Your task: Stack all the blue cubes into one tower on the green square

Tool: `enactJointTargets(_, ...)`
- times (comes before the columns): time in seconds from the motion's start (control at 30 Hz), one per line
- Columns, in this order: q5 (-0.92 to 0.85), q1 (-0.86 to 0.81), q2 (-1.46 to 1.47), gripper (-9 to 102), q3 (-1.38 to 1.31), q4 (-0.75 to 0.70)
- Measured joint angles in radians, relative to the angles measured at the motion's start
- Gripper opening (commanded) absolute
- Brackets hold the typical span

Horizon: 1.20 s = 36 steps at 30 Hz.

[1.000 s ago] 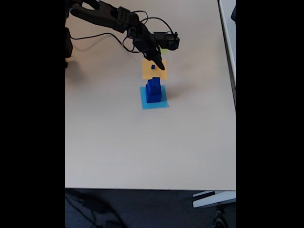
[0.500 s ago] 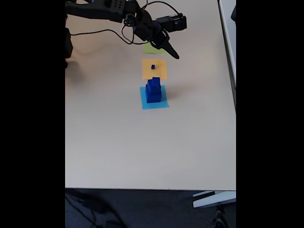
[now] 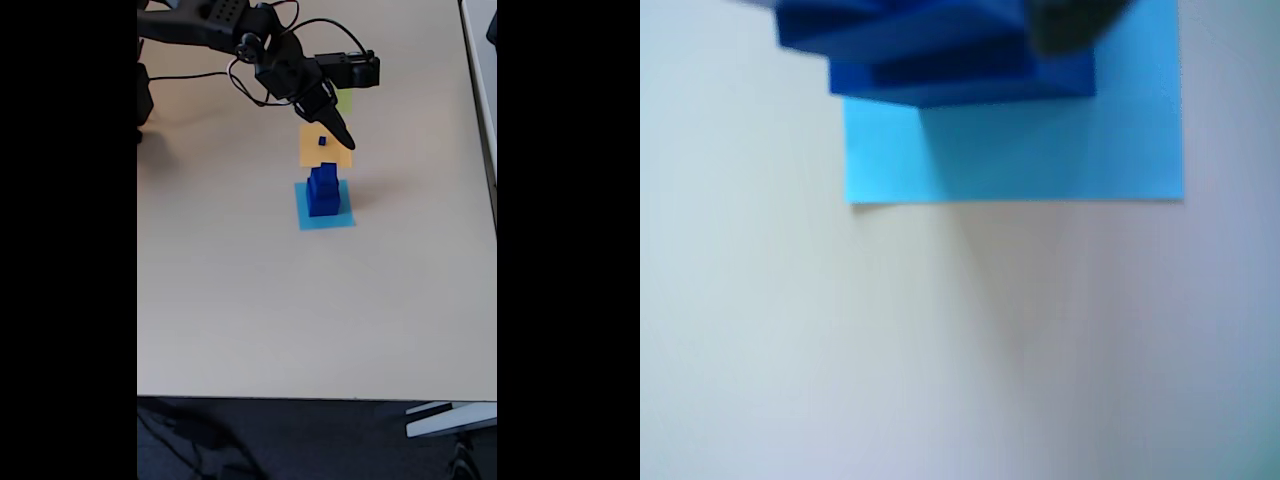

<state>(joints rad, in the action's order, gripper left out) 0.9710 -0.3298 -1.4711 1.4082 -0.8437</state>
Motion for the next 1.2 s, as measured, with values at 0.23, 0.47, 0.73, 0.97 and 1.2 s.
enactJointTargets(0.23, 0.0, -0.055, 0.0, 23, 0.0, -0.023)
enactJointTargets(0.47, 0.005, -0.071, 0.026, 23, 0.0, -0.025)
enactJointTargets(0.73, 0.029, -0.063, 0.055, 22, 0.0, -0.025)
enactJointTargets(0.97, 0.04, -0.063, 0.061, 21, 0.0, -0.026)
enactJointTargets(1.2, 0.04, -0.066, 0.069, 21, 0.015, -0.026)
